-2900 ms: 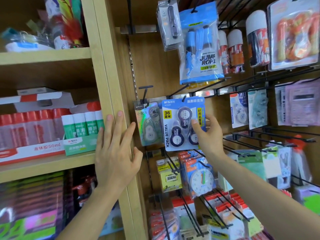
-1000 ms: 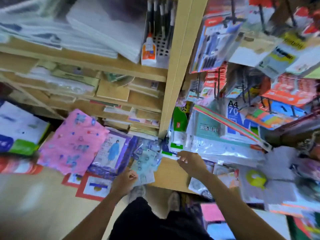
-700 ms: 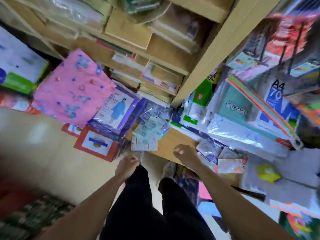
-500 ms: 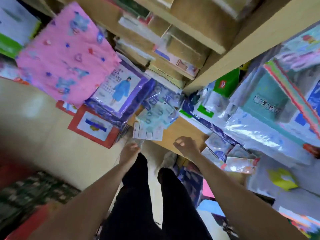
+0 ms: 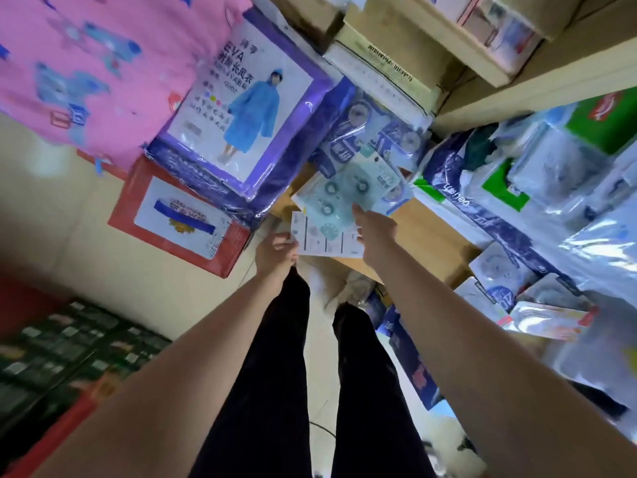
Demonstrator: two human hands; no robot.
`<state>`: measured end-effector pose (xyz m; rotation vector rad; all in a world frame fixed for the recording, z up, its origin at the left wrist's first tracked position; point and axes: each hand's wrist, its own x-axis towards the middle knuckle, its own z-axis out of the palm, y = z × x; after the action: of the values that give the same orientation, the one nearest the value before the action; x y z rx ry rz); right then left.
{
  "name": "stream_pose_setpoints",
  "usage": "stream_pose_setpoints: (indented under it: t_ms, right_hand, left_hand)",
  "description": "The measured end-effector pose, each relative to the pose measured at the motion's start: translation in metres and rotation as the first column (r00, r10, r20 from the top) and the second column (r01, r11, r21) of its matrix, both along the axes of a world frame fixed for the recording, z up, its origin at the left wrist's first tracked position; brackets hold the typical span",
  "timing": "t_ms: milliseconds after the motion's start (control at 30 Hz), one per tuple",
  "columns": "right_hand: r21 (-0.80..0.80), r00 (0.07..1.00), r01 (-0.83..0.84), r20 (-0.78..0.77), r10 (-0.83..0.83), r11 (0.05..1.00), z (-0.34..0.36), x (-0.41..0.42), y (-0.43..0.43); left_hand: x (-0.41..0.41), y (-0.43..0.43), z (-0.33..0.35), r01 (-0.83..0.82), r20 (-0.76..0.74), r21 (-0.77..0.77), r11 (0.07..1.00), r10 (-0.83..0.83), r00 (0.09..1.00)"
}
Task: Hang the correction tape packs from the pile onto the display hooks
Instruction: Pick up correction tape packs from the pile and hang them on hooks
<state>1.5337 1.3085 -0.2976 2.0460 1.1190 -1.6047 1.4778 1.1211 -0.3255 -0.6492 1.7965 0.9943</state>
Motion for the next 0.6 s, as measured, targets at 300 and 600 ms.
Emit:
stream_pose_setpoints:
  t_ms: [300, 600]
  right_hand:
    - [0.17, 0.964, 0.257, -0.117, -0.239, 0.951, 0.015, -0.015, -0.006]
    - [0.532, 0.991, 0.118, -0.006, -0.135, 0.839, 0.095, 0.076, 0.002]
  left_hand:
    - [-0.008, 0.001, 0.017, -0.111, 0.091, 0.079, 0.991, 0.104, 0.99]
    - [-0.024, 0.045, 0.102, 0.154, -0.383, 0.233, 0.96, -0.055, 0.922]
